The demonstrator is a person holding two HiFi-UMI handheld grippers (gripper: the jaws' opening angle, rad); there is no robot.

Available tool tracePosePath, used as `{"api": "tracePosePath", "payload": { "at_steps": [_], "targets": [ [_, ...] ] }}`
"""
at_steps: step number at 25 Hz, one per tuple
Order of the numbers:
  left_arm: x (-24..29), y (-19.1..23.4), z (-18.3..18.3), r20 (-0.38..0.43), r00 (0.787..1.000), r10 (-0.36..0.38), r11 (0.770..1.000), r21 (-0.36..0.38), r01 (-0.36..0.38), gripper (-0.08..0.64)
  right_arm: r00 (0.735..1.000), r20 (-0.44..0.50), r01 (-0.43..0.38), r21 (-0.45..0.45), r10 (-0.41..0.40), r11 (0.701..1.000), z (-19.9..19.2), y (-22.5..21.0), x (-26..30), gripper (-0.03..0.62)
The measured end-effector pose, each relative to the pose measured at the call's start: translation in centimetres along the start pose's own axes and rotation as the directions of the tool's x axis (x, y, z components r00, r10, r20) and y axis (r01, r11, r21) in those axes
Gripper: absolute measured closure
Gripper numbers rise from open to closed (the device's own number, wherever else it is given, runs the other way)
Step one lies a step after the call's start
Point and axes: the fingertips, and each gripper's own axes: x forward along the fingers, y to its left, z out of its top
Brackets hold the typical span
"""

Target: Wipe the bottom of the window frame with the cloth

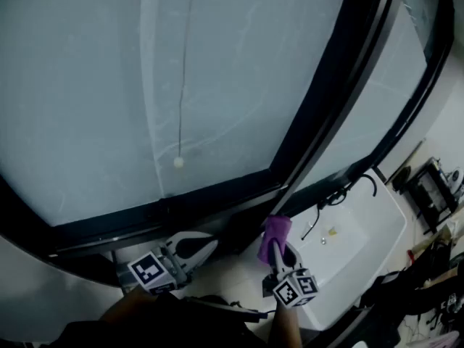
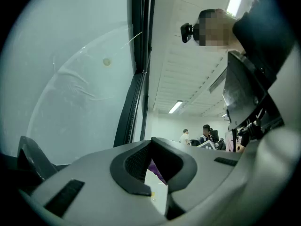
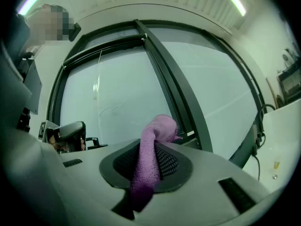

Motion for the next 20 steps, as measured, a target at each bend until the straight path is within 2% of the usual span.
{"api": "tracePosePath", "payload": {
  "at_steps": [3, 6, 9, 12, 16, 18, 20],
  "targets": [
    [1.1, 0.2, -0.2, -0.001, 0.999, 0.049, 0.999, 0.006, -0.049, 0.568, 0.999, -0.03, -0.019, -0.047, 0.018, 0.999, 1.3, -2.0, 2.0, 0.525],
    [2.2, 0.8, -0.5, -0.003, 0.996, 0.089, 0.996, 0.011, -0.089, 0.568, 0.996, -0.089, -0.024, -0.187, 0.008, 0.982, 2.6, -4.0, 4.9, 0.525],
    [3.0, 1.4, -0.6, 0.003, 0.991, 0.134, 0.991, 0.022, -0.134, 0.568, 0.986, -0.164, -0.055, -0.374, -0.008, 0.926, 3.6, -5.2, 8.5, 0.525],
    [3.1, 1.8, -1.1, 0.007, 0.984, 0.177, 0.984, 0.034, -0.178, 0.568, 0.978, -0.204, -0.062, -0.495, -0.046, 0.866, 4.2, -6.5, 11.8, 0.525],
    [2.8, 2.4, -1.7, -0.012, 0.965, 0.26, 0.965, 0.036, -0.26, 0.568, 0.976, -0.132, 0.064, -0.587, -0.173, 0.807, 5.5, -9.3, 15.2, 0.526],
    [2.6, 2.6, -1.7, -0.016, 0.953, 0.302, 0.953, 0.037, -0.302, 0.568, 0.96, -0.115, 0.128, -0.633, -0.257, 0.764, 5.4, -9.9, 16.6, 0.526],
    [2.3, 3.0, -1.7, -0.016, 0.941, 0.338, 0.94, 0.04, -0.338, 0.568, 0.94, -0.135, 0.141, -0.68, -0.312, 0.719, 4.3, -9.9, 18.0, 0.526]
  ]
}}
